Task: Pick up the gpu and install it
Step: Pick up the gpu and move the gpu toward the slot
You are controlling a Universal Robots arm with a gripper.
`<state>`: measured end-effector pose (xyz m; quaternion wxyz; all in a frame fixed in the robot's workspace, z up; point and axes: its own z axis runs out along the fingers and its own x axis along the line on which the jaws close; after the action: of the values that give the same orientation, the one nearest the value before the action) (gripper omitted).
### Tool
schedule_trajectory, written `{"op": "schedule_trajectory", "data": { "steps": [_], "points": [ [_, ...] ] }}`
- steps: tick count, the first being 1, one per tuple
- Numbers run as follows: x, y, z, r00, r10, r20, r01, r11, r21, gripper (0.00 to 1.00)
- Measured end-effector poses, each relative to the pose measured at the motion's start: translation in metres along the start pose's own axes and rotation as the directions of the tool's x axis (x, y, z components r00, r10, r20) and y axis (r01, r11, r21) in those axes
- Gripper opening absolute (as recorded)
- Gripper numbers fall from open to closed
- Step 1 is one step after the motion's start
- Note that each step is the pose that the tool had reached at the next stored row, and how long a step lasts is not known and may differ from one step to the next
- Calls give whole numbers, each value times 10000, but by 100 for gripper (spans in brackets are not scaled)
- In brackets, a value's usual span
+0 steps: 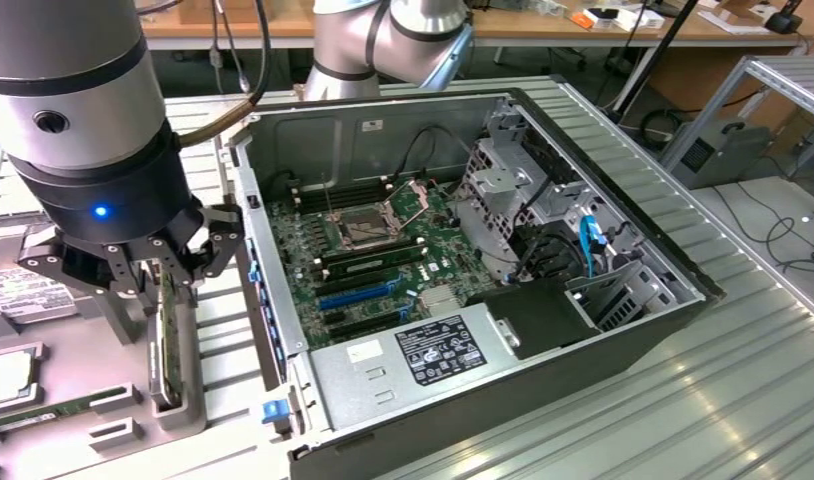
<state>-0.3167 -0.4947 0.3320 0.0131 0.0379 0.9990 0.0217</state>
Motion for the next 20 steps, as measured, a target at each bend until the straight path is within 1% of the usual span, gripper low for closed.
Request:
{"op": "schedule_trajectory", "data": {
  "steps": [6, 20],
  "points": [
    [17, 17, 33, 10000, -1, -2, 1, 10000, 2, 36],
    [55, 12, 112, 10000, -1, -1, 1, 10000, 1, 36]
  ]
}}
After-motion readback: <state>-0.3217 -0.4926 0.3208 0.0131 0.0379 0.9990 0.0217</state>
